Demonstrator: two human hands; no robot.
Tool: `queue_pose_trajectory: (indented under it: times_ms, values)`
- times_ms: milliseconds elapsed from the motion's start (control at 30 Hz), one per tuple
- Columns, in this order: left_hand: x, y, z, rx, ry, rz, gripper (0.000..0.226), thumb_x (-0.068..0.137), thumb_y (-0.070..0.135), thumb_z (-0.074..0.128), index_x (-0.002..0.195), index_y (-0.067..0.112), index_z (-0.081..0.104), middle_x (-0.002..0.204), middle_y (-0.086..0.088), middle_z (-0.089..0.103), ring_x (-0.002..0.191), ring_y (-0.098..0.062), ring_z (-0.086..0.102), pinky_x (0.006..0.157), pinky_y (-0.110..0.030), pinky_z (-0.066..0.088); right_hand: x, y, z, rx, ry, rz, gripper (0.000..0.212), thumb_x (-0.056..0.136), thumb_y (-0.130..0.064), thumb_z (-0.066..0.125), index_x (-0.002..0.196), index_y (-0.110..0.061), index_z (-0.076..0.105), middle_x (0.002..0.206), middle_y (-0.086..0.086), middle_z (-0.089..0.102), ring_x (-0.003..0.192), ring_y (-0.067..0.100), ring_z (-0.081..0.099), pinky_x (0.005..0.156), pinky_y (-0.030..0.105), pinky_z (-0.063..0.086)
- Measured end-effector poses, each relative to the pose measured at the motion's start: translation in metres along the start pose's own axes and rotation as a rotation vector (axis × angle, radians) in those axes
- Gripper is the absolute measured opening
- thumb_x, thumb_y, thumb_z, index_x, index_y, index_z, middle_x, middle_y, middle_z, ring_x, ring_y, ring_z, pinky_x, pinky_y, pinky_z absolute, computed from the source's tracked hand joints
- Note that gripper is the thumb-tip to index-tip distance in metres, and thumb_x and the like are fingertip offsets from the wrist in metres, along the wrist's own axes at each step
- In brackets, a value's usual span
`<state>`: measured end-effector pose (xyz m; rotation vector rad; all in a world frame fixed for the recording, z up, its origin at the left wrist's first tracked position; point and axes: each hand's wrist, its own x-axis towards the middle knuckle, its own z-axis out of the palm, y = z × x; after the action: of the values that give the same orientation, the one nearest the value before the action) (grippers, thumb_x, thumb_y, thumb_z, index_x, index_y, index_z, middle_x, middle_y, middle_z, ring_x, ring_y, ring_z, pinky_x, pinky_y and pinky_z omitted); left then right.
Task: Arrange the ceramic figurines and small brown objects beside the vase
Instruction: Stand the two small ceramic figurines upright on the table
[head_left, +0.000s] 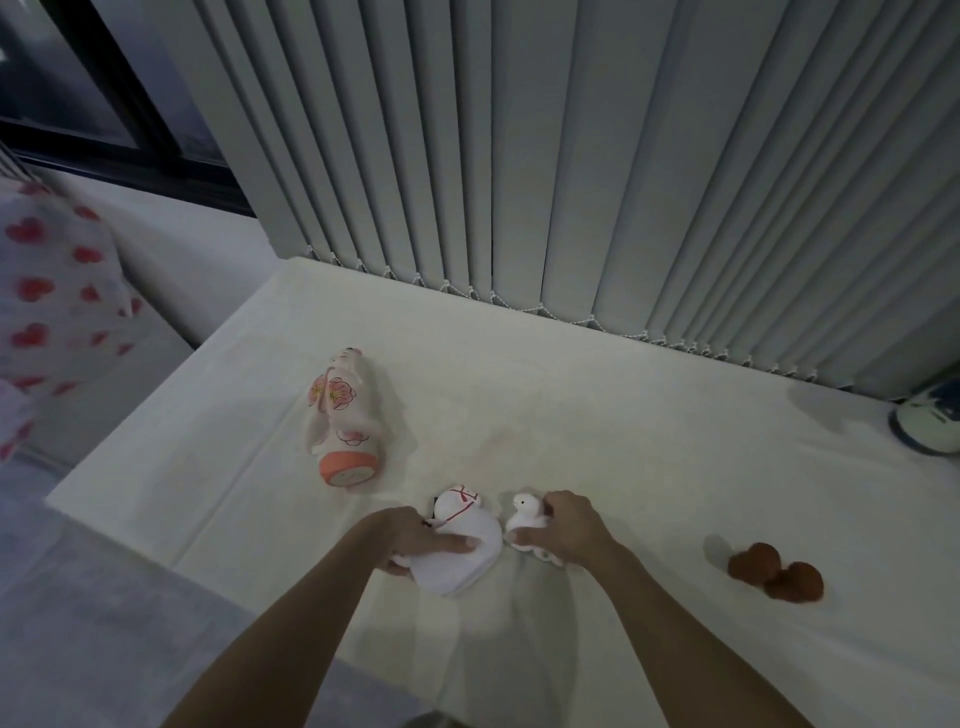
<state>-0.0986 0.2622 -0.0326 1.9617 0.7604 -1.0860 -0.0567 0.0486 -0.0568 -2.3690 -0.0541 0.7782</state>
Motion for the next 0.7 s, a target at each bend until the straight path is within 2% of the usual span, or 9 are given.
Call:
queue_pose_trajectory:
  times_ms: [67, 167, 233, 333, 433, 500, 567, 633, 700]
  values:
    - [0.001, 0.000, 0.000, -0.018, 0.006, 0.021, 0.046, 0.060, 0.056, 0.079, 0.079, 0.019, 0.059, 0.074, 0.006, 0.059, 0.064, -0.006, 0.057, 0.046, -0.014, 0.045, 0.000, 0.001, 0.000, 0.020, -0.006, 0.022, 0.040, 0.060, -0.048, 0.081, 0.061, -0.021, 0.051, 0.065, -0.006, 0.055, 0.065, 0.013, 0.055, 0.050, 0.019, 0.038]
    - [0.004, -0.002, 0.002, -0.010, 0.017, 0.090, 0.044, 0.062, 0.050, 0.082, 0.083, 0.017, 0.063, 0.076, 0.005, 0.063, 0.066, -0.007, 0.061, 0.047, -0.015, 0.049, -0.003, 0.005, -0.008, 0.150, -0.021, 0.031, 0.036, 0.061, -0.043, 0.082, 0.057, -0.025, 0.052, 0.056, -0.009, 0.056, 0.048, 0.002, 0.053, 0.034, 0.006, 0.035]
    - [0.007, -0.003, 0.006, -0.009, 0.020, 0.147, 0.049, 0.058, 0.045, 0.085, 0.090, 0.014, 0.067, 0.078, 0.003, 0.068, 0.066, -0.008, 0.066, 0.052, -0.018, 0.053, -0.007, 0.013, -0.019, 0.249, 0.005, 0.041, 0.034, 0.061, -0.038, 0.084, 0.062, -0.024, 0.053, 0.056, -0.008, 0.058, 0.044, 0.001, 0.053, 0.033, 0.007, 0.037]
    - [0.007, -0.002, 0.010, 0.050, 0.034, 0.209, 0.049, 0.053, 0.045, 0.088, 0.084, 0.014, 0.066, 0.072, 0.006, 0.065, 0.056, -0.004, 0.063, 0.041, -0.015, 0.048, -0.016, 0.026, -0.046, 0.317, 0.030, 0.025, 0.037, 0.064, -0.031, 0.085, 0.080, -0.014, 0.056, 0.063, -0.003, 0.061, 0.039, -0.001, 0.053, 0.036, 0.011, 0.040]
    - [0.010, 0.001, 0.010, 0.121, 0.035, 0.324, 0.058, 0.043, 0.051, 0.086, 0.084, 0.013, 0.071, 0.069, 0.007, 0.068, 0.057, -0.005, 0.065, 0.044, -0.017, 0.049, -0.027, 0.040, -0.077, 0.272, 0.067, -0.038, 0.039, 0.068, -0.024, 0.082, 0.094, -0.017, 0.053, 0.074, -0.005, 0.061, 0.049, 0.002, 0.055, 0.040, 0.012, 0.042]
    - [0.010, 0.007, 0.012, 0.138, -0.005, 0.384, 0.040, 0.040, 0.052, 0.084, 0.070, 0.027, 0.074, 0.059, 0.012, 0.072, 0.053, 0.003, 0.065, 0.046, -0.014, 0.049, -0.033, 0.050, -0.095, 0.228, 0.089, -0.065, 0.037, 0.070, -0.023, 0.080, 0.094, -0.022, 0.052, 0.082, -0.001, 0.061, 0.056, 0.008, 0.055, 0.047, 0.014, 0.045]
    - [0.008, 0.019, 0.015, 0.150, -0.048, 0.434, 0.019, 0.049, 0.042, 0.087, 0.058, 0.042, 0.071, 0.050, 0.024, 0.067, 0.045, 0.011, 0.060, 0.040, -0.007, 0.043, -0.038, 0.061, -0.108, 0.210, 0.114, -0.073, 0.037, 0.070, -0.021, 0.079, 0.097, -0.021, 0.054, 0.087, 0.003, 0.061, 0.064, 0.013, 0.054, 0.059, 0.023, 0.046]
    - [0.007, 0.034, 0.020, 0.165, -0.064, 0.482, 0.020, 0.054, 0.033, 0.090, 0.059, 0.037, 0.071, 0.050, 0.028, 0.066, 0.045, 0.014, 0.059, 0.039, -0.003, 0.040, -0.042, 0.071, -0.118, 0.146, 0.137, -0.062, 0.038, 0.068, -0.022, 0.077, 0.098, -0.023, 0.054, 0.087, 0.000, 0.060, 0.069, 0.015, 0.053, 0.064, 0.027, 0.044]
    - [0.008, 0.053, 0.029, 0.192, -0.059, 0.524, 0.027, 0.051, 0.033, 0.092, 0.065, 0.030, 0.070, 0.056, 0.024, 0.070, 0.051, 0.011, 0.062, 0.044, -0.002, 0.042, -0.047, 0.080, -0.124, 0.073, 0.145, -0.048, 0.034, 0.067, -0.026, 0.074, 0.092, -0.029, 0.052, 0.081, -0.008, 0.059, 0.066, 0.009, 0.052, 0.057, 0.020, 0.042]
